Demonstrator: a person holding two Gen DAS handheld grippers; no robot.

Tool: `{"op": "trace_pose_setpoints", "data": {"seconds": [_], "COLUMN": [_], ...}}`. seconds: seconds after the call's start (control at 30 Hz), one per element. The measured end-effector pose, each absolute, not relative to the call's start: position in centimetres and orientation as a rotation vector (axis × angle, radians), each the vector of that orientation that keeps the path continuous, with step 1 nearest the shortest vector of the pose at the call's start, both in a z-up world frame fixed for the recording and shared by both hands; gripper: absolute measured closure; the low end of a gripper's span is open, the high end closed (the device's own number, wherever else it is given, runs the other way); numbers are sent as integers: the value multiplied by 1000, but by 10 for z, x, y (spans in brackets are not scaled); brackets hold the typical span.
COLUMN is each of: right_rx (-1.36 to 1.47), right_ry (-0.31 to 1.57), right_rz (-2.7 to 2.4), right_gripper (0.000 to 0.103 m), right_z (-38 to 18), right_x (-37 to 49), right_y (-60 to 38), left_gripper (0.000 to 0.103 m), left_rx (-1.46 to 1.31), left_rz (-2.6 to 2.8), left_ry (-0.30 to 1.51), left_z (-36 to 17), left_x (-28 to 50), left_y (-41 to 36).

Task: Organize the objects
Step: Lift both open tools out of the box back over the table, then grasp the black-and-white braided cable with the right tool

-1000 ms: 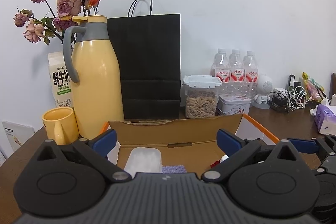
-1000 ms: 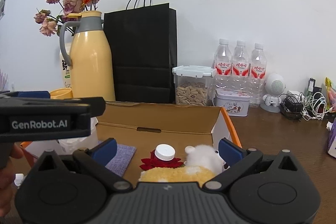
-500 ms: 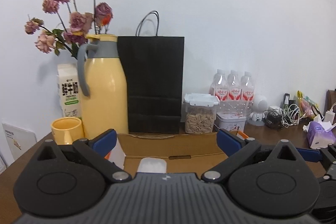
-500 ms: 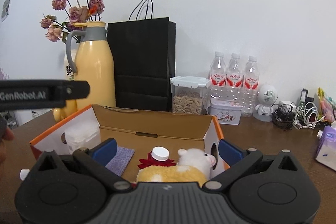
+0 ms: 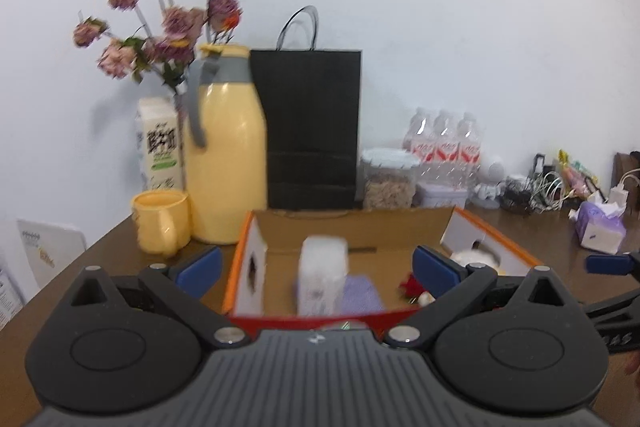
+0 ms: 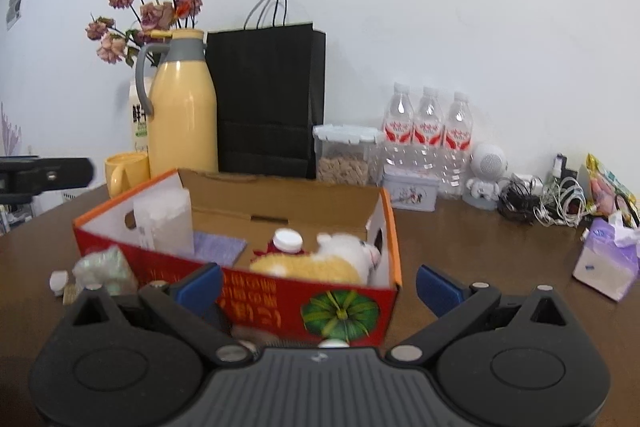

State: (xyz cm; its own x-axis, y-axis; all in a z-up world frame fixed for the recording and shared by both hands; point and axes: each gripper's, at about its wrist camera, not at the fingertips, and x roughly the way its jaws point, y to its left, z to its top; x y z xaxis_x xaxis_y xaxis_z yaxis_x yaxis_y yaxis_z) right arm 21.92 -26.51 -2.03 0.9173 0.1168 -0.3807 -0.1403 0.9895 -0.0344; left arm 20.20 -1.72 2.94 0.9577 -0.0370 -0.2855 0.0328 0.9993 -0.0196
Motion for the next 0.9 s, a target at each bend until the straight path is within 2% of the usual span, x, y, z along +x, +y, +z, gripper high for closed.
{"op": "trace_pose_setpoints", "data": {"seconds": [0.43,0.9], "right_rx": [-70,-89], "right_ry": [531,667], "right_rz": [148,247], "right_gripper": [0,0], "right_z": [-56,-77], "right_x": [185,213], "right_y": [-286,-268], "left_gripper": [0,0], "left_rx": [35,-23], "left_rz": [-3,-30], "left_ry": [415,474], "left_z": [-8,-24], "left_x": [180,181], "left_y": [19,34]}}
